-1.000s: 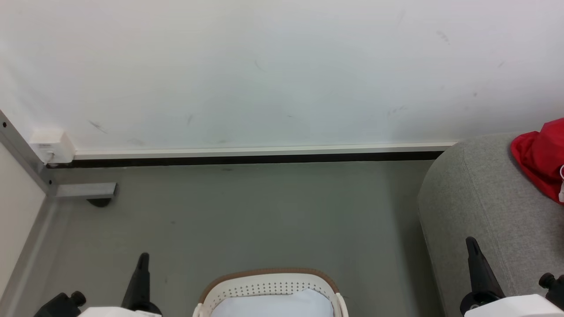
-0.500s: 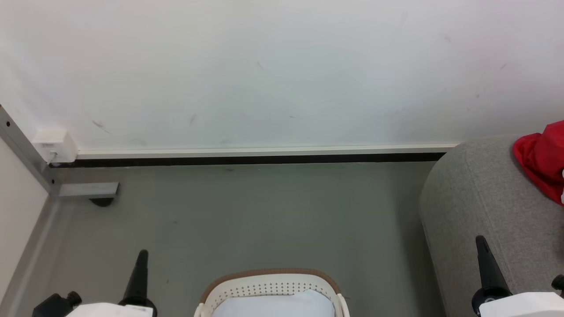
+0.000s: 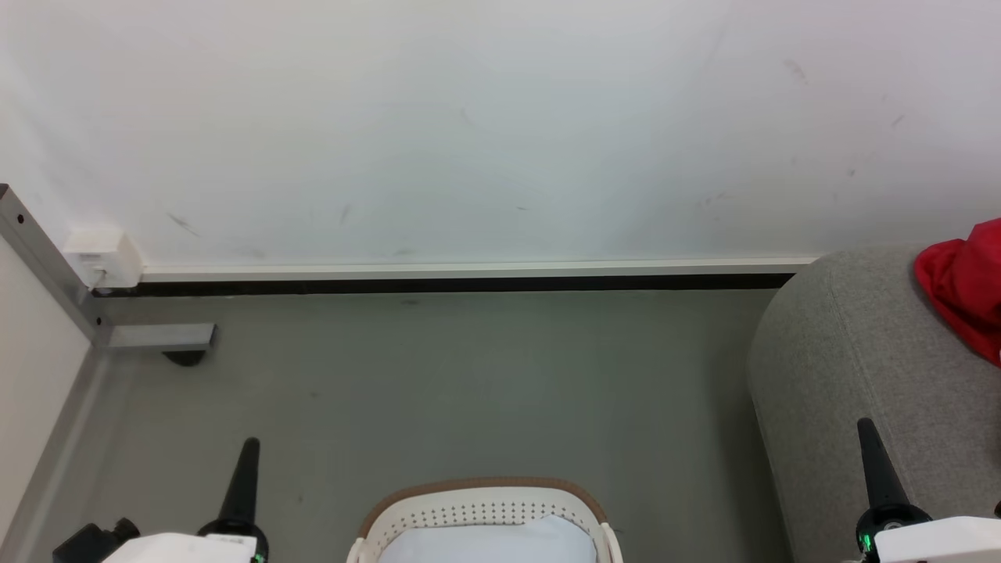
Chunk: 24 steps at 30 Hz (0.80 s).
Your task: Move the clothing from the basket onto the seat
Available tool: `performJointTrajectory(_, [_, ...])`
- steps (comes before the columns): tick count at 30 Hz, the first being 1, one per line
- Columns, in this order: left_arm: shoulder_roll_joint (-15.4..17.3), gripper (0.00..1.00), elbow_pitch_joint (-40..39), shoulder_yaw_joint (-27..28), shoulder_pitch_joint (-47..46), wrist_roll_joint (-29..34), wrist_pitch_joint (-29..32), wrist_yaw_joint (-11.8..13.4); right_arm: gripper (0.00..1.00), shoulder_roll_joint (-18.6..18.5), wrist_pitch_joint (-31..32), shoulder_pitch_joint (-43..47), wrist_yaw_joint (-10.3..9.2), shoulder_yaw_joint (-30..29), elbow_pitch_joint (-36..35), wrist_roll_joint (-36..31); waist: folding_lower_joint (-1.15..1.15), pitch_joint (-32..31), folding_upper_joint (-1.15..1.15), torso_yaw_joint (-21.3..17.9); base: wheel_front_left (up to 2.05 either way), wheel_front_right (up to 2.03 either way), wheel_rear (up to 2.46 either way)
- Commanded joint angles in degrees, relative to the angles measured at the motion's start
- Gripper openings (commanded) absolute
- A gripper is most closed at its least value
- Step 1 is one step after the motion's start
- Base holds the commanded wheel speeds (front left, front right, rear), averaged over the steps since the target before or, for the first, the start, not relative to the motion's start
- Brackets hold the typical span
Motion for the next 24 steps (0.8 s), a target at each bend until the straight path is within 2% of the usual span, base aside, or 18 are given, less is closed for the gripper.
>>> performJointTrajectory(1, [0.0, 0.00, -0.2, 0.4, -1.0, -1.5, 0.5, -0.4, 0.00, 0.0, 0.4, -1.2, -0.08, -0.6, -0.2, 1.3, 0.00, 0.0, 0.00, 0.0, 0.00, 0.00, 0.00])
performJointTrajectory(24, [-0.7, 0.00, 0.8, 2.0, -2.1, -12.1, 3.5, -1.2, 0.00, 0.4, 3.3, -1.5, -0.10, -3.4, 0.4, 11.7, 0.00, -0.2, 0.00, 0.6, 0.00, 0.00, 0.00])
